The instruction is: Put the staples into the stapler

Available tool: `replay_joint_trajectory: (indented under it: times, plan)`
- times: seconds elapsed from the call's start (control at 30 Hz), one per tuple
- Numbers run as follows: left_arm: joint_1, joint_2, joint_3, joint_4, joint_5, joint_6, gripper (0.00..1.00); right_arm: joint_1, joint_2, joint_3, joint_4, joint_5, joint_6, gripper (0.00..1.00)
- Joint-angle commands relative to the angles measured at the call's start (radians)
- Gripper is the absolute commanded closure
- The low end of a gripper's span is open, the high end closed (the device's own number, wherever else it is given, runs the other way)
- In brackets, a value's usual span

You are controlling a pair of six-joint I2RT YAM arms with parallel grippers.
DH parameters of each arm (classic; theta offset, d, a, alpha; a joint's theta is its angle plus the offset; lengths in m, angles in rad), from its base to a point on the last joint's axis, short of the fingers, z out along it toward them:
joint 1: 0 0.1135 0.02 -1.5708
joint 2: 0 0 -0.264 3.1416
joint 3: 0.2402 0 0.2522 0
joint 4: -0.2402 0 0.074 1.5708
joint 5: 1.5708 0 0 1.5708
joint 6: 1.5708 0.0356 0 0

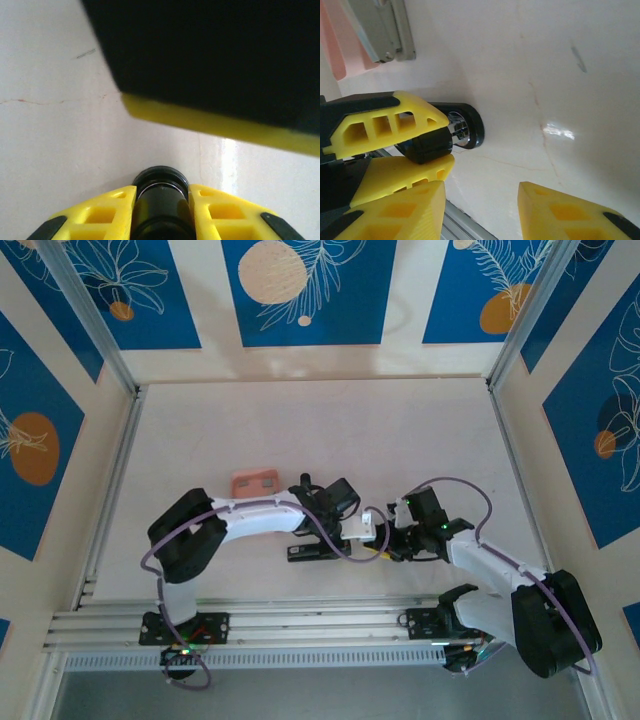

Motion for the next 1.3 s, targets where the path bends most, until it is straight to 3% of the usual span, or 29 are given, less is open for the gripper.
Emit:
replay_joint_trajectory:
  times: [0.0, 0.2, 0.3, 0.53, 0.7, 1.0, 1.27]
  plan:
    - [-0.02, 0.063, -0.009, -0.021, 0.007, -0.001, 0.89, -0.006, -0.021, 0.0, -0.021, -0.021, -0.018, 0.57]
    - [-0.02, -0.016, -0.043, 0.043, -0.02, -0.042, 0.77, -0.007, -0.024, 0.023, -0.04, -0.019, -0.031, 0.57]
    - [-0.01, -0.099, -0.08, 0.1, -0.049, -0.078, 0.66, -0.007, -0.026, 0.049, -0.062, -0.011, -0.048, 0.56]
    - [0.011, -0.349, -0.226, 0.26, -0.149, -0.175, 0.45, 0.016, -0.027, 0.121, -0.111, 0.017, -0.103, 0.51]
    - [0.055, -0.542, -0.368, 0.344, -0.226, -0.322, 0.32, 0.07, 0.009, 0.208, -0.151, 0.091, -0.169, 0.5]
    - [0.193, -0.966, -0.731, 0.526, -0.39, -0.644, 0.21, 0.287, 0.315, 0.546, -0.351, 0.247, -0.47, 0.46]
    - [0.262, -1.289, -0.897, 0.47, -0.514, -0.749, 0.18, 0.463, 0.601, 0.791, -0.504, 0.38, -0.699, 0.42]
